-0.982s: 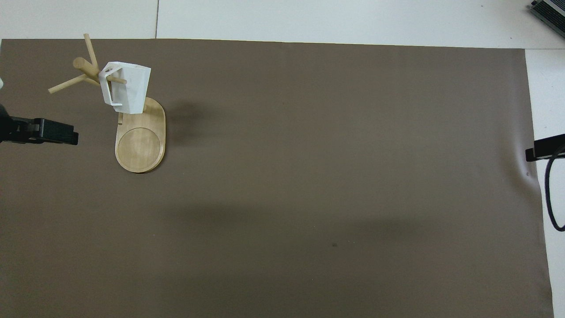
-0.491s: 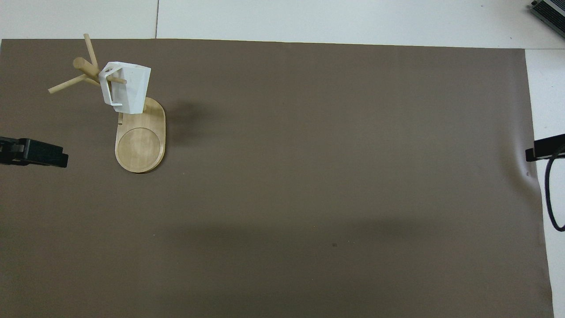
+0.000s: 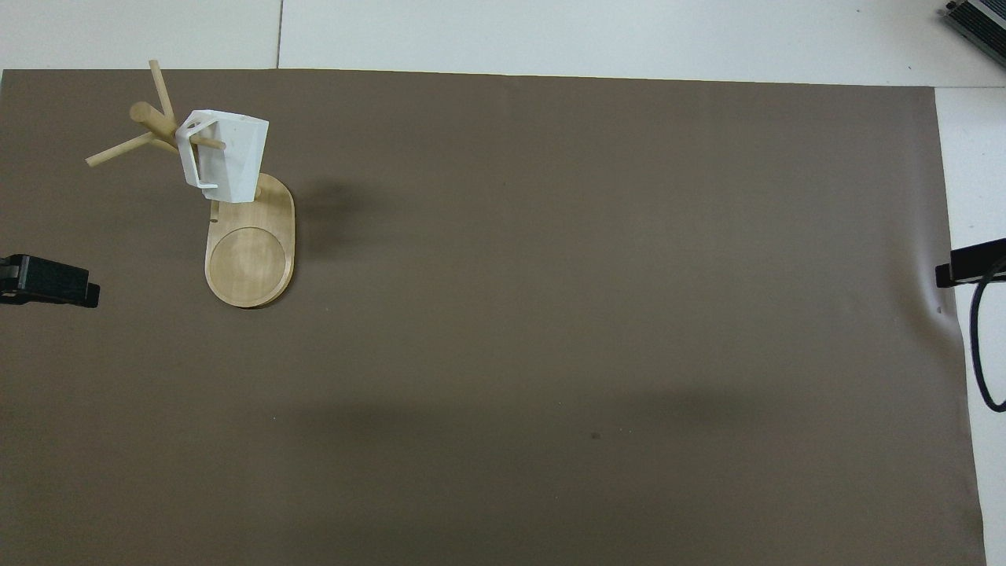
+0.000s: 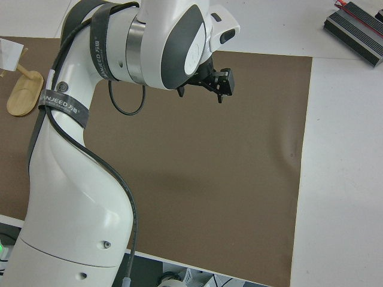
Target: Hang cup on rack
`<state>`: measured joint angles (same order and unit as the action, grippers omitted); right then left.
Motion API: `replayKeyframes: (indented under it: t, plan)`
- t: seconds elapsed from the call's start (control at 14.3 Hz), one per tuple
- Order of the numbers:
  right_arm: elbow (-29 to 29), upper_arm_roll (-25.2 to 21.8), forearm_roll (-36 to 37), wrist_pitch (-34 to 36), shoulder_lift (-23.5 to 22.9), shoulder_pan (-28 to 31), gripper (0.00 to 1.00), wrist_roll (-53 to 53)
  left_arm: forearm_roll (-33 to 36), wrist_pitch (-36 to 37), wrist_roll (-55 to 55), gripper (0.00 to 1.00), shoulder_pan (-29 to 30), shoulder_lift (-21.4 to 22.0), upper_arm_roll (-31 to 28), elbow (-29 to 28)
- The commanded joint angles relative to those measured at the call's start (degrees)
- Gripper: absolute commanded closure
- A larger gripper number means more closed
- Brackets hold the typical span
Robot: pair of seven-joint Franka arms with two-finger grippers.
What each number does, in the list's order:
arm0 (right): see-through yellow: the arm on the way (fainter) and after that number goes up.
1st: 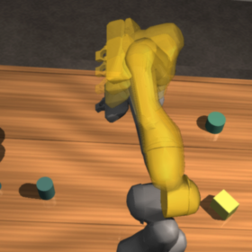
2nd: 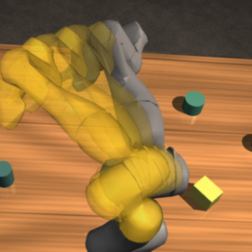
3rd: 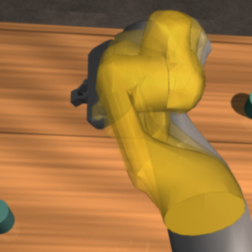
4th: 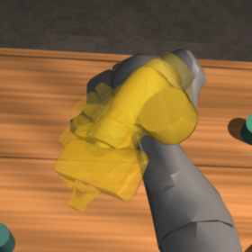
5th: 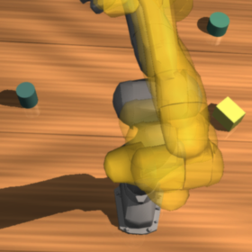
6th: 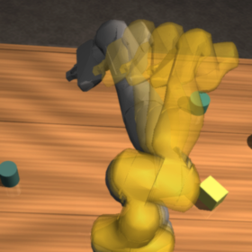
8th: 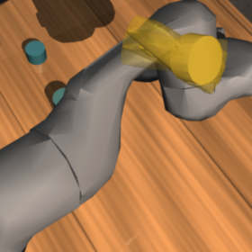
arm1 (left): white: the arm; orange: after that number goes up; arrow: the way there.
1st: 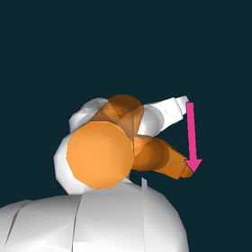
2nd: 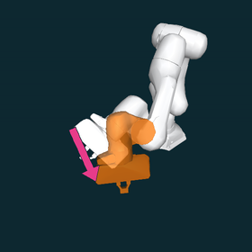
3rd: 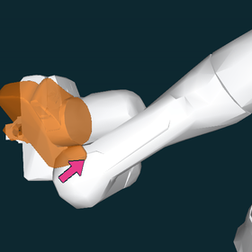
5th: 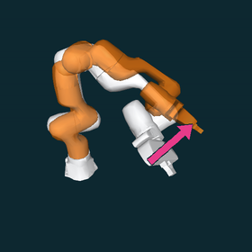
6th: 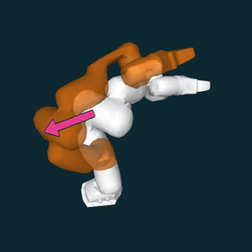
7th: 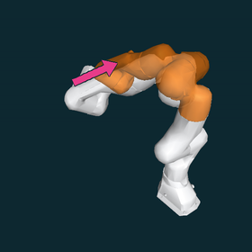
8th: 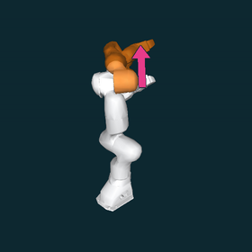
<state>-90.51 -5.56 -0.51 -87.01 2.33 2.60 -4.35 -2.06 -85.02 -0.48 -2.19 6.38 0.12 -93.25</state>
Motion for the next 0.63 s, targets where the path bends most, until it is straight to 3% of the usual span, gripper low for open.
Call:
replayKeyframes:
  t: [0.0, 0.56]
  plan:
    - [0.3, 0.2, 0.2, 1.1, -0.1, 0.3, 0.0, -1.0, 1.2, -3.0, -0.3, 0.0, 0.4, 0.6, 0.3, -1.5]
    - [0.3, 0.2, 0.2, 1.1, -0.1, 0.3, 0.0, -1.0, 2.6, -3.0, 0.0, 0.0, -0.1, 0.0, 0.4, -1.4]
